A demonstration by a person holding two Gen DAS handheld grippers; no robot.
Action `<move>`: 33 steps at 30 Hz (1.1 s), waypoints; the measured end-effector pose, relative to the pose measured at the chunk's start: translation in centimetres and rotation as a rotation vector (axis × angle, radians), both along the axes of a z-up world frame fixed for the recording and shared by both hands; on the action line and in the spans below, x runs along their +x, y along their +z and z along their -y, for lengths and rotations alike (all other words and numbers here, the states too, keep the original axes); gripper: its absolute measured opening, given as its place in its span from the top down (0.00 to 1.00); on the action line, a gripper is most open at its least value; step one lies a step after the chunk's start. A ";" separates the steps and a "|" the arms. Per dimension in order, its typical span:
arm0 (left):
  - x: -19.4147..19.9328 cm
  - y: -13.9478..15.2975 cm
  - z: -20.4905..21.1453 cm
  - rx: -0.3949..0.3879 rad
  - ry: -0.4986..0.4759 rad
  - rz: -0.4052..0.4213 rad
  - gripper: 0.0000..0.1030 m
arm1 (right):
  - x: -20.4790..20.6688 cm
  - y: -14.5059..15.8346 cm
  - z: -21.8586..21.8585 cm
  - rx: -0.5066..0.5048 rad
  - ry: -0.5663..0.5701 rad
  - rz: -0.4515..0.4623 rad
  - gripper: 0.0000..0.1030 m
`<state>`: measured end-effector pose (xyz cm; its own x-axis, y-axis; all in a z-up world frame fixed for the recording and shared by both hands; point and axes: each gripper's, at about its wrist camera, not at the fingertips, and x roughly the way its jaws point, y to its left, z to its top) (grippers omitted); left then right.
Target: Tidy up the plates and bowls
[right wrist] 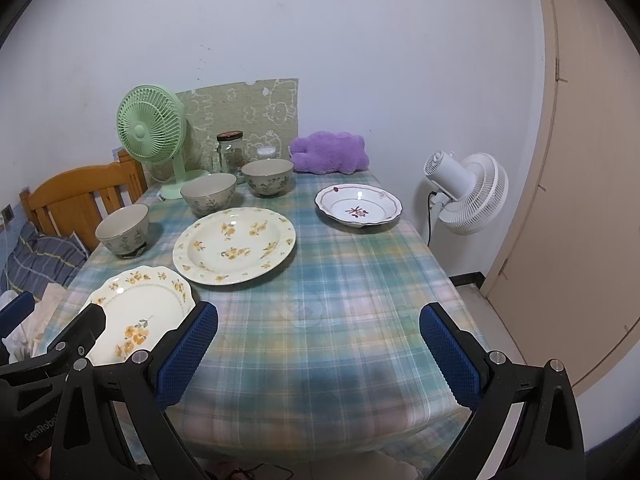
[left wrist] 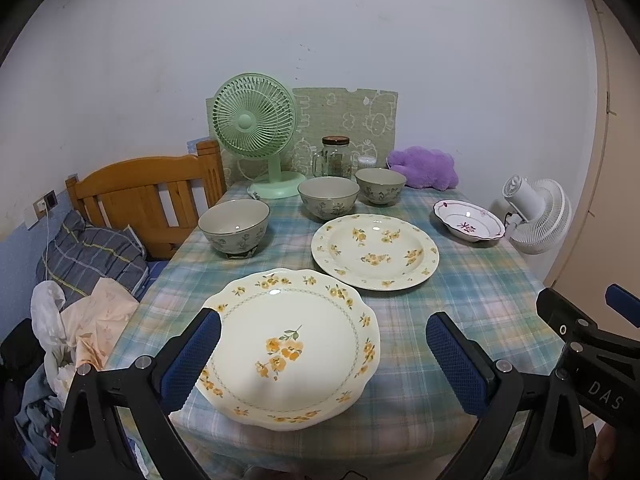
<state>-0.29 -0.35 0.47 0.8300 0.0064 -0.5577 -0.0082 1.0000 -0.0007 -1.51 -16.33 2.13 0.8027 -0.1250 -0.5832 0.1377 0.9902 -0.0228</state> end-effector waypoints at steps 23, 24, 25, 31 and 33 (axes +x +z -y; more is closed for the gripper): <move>-0.2 -0.3 -0.4 -0.004 0.000 -0.012 0.00 | -0.1 0.1 -0.2 -0.001 -0.001 -0.001 0.01; -0.2 -0.3 -0.3 -0.004 0.000 -0.013 0.00 | -0.1 0.1 -0.2 -0.002 -0.001 -0.001 0.01; -0.2 -0.3 -0.3 -0.004 0.000 -0.013 0.00 | -0.1 0.2 -0.2 -0.002 -0.001 -0.002 0.01; -0.2 -0.3 -0.3 -0.003 0.001 -0.013 0.00 | -0.1 0.2 -0.2 -0.002 0.000 -0.001 0.01; -0.1 -0.3 -0.3 -0.005 0.002 -0.012 0.00 | -0.2 0.2 -0.3 -0.003 0.001 0.003 0.01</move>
<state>-0.43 -0.04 0.13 0.8230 0.0054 -0.5681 -0.0104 0.9999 -0.0055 -1.73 -16.07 2.30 0.8045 -0.1257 -0.5805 0.1364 0.9903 -0.0253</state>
